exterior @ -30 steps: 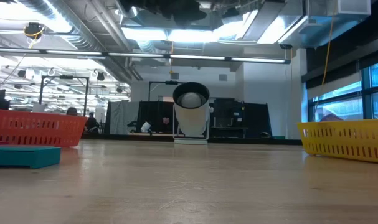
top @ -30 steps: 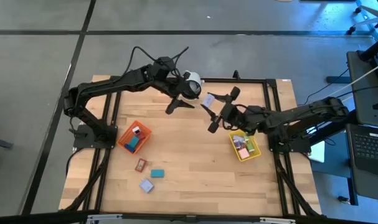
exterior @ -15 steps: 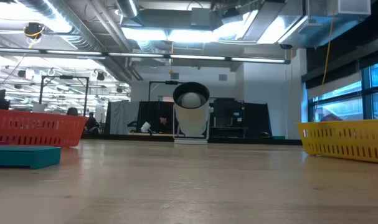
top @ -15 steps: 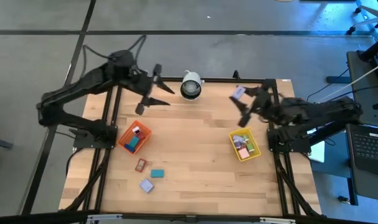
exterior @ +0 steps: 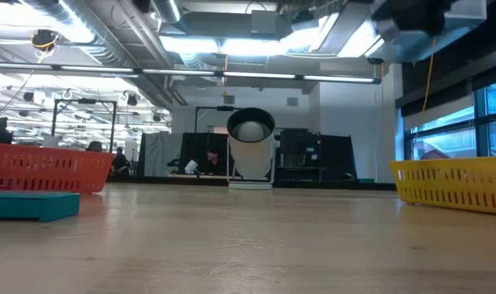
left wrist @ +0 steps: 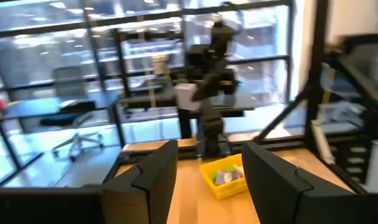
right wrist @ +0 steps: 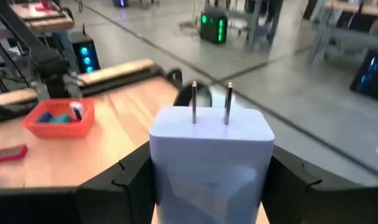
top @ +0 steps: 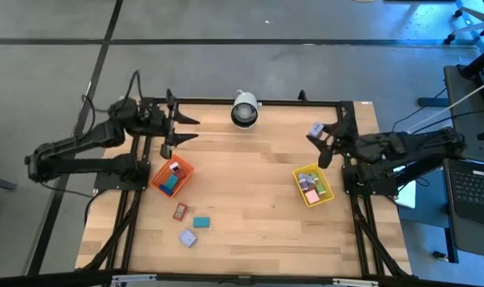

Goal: Pick & Place Office items
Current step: Put the right purple charger adapter into the yellow basket

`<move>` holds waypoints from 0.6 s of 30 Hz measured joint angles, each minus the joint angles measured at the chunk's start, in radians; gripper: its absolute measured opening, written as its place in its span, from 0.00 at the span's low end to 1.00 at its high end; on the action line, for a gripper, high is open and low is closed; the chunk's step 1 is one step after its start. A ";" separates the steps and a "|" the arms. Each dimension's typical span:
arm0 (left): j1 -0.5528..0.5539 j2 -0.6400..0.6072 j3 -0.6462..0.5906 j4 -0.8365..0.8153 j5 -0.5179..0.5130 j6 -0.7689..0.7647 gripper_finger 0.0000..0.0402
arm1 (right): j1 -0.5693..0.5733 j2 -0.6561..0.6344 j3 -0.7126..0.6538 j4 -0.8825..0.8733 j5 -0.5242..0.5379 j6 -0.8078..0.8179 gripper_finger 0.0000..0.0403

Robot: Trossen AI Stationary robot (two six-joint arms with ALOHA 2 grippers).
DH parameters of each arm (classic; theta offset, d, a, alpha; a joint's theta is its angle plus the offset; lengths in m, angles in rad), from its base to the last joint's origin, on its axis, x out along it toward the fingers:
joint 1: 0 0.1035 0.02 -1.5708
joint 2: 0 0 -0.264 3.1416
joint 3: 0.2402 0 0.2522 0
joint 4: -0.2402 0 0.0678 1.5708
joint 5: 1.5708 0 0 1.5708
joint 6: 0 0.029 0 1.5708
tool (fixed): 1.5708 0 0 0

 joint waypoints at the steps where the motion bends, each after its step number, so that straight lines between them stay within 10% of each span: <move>1: -0.005 -0.024 -0.043 0.025 -0.031 -0.017 0.44 | 0.000 -0.004 -0.017 -0.013 -0.009 0.038 0.54; 18: -0.097 0.045 -0.231 0.223 -0.344 -0.145 0.48 | 0.000 -0.007 -0.148 -0.223 -0.290 0.379 0.54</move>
